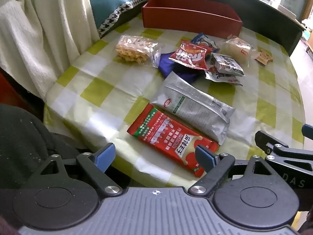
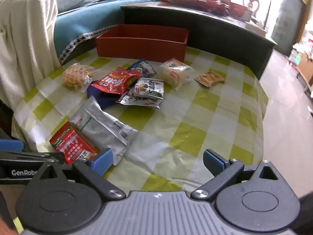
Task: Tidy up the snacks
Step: 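Move both tools toward the snacks and close the right tool on the silver-white packet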
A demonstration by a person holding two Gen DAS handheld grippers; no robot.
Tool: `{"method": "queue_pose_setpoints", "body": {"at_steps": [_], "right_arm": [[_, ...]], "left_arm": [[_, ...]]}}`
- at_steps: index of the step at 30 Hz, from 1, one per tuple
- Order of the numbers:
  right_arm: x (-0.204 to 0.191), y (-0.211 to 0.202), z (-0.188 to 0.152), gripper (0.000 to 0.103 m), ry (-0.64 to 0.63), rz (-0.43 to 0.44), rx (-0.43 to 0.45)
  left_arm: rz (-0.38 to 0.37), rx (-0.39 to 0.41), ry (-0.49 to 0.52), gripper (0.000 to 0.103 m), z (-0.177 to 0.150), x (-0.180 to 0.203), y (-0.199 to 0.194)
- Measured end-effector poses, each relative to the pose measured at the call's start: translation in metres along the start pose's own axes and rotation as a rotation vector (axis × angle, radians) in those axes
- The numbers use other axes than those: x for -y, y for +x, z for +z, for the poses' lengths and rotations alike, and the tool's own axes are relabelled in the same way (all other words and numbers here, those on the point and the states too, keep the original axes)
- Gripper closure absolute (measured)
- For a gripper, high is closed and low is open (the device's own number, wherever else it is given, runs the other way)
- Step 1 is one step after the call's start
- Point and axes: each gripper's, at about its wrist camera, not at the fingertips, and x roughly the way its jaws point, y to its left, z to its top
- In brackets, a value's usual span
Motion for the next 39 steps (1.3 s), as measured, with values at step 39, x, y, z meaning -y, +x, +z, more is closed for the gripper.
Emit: {"method": "queue_pose_setpoints", "body": {"at_steps": [39], "right_arm": [[-0.090,0.115,0.051,0.035,-0.556,0.354,-0.229]], "left_arm": [[0.052,-0.242,-0.163,0.015,0.012,-0.040,0.081]]}}
